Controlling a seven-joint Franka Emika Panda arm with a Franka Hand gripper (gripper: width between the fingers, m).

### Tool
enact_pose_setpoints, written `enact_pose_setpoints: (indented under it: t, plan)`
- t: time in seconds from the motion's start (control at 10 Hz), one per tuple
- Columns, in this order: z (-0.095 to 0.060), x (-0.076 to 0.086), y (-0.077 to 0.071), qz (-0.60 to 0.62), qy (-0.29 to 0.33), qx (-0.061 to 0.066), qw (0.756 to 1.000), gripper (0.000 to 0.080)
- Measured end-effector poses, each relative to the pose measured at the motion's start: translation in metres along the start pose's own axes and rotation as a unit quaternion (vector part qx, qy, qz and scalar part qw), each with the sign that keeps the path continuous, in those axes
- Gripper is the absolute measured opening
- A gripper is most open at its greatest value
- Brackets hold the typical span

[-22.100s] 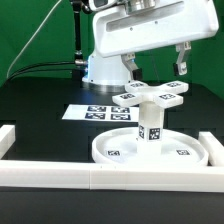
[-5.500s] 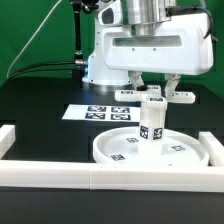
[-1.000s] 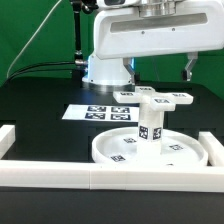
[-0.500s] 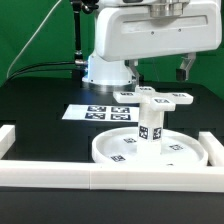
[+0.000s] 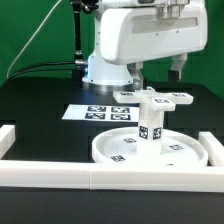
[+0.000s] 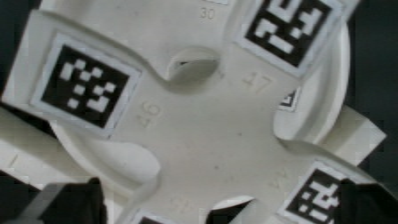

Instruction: Assemble round table

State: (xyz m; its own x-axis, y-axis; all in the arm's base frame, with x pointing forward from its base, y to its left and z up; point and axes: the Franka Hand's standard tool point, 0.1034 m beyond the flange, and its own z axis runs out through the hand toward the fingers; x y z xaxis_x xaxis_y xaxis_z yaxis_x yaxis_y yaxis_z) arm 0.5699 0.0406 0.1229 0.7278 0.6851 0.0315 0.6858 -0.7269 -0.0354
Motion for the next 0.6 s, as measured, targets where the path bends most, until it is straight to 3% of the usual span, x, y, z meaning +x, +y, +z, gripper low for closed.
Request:
enact_pose_setpoints:
  t: [0.2,0.6]
  plan:
    - [0.0009,-0.0048,0.0051,-0.057,-0.001,0.000,0.998,0.0649]
    - [0.0099,-0.0086,0.0059,-0.040,-0.005,0.003,0.999,0.0649]
